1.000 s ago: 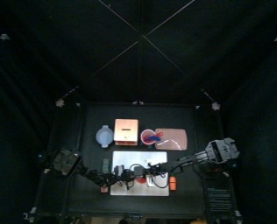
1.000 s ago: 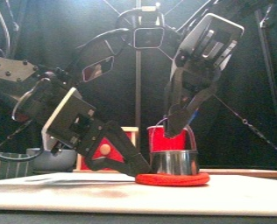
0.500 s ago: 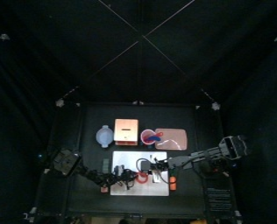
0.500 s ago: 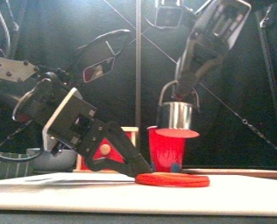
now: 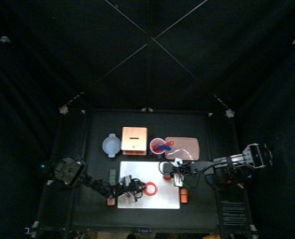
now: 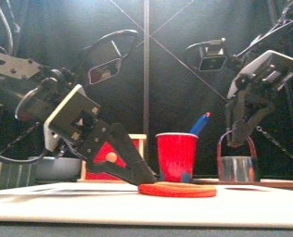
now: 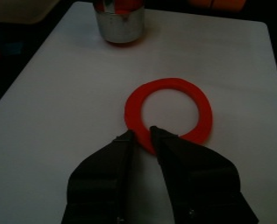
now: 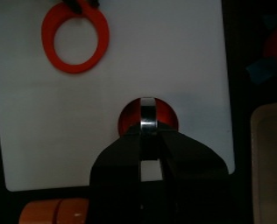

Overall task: Get the cutter from the drawer then cut the dough then place the extra dough in the bowl
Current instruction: Place the extra dough in the bowl

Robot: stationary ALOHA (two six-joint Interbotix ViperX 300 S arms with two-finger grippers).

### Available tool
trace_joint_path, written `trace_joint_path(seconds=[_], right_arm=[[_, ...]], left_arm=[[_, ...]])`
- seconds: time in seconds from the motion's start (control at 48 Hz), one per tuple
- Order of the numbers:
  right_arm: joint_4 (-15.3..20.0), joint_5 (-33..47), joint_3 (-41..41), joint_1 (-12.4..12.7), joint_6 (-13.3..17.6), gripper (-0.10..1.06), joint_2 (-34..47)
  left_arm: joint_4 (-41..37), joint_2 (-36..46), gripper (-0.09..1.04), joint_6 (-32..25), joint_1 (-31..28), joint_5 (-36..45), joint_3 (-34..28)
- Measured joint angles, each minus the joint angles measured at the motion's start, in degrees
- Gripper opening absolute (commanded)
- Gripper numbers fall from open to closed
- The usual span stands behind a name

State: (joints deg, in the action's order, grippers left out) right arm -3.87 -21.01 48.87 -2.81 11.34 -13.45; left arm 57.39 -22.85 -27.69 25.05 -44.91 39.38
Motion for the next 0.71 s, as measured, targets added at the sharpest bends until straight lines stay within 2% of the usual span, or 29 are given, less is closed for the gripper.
trace_joint_path(seconds=[0.125,0.271,0.521,0.708], right_arm=[[0.0,0.26,0.44,-0.09,0.0,0.62,0.09],[0.0,0.44,0.44,0.0,0.0,0.7,0.09],[0.0,0.44,0.44,0.0,-0.18,0.72,0.09],[0.0,0.44,0.44,-0.18,-0.35,0.72,0.09]], left_arm=[[-0.62,0.88,0.7,0.0,-0.62,0.0,0.09],[-1.85,2.2,0.73,0.0,-1.23,0.0,0.0],[-4.04,3.25,0.82,-0.18,-1.85,0.44,-0.26],[-8.96,2.11,0.88,-0.53,-4.92,6.42,-1.67]])
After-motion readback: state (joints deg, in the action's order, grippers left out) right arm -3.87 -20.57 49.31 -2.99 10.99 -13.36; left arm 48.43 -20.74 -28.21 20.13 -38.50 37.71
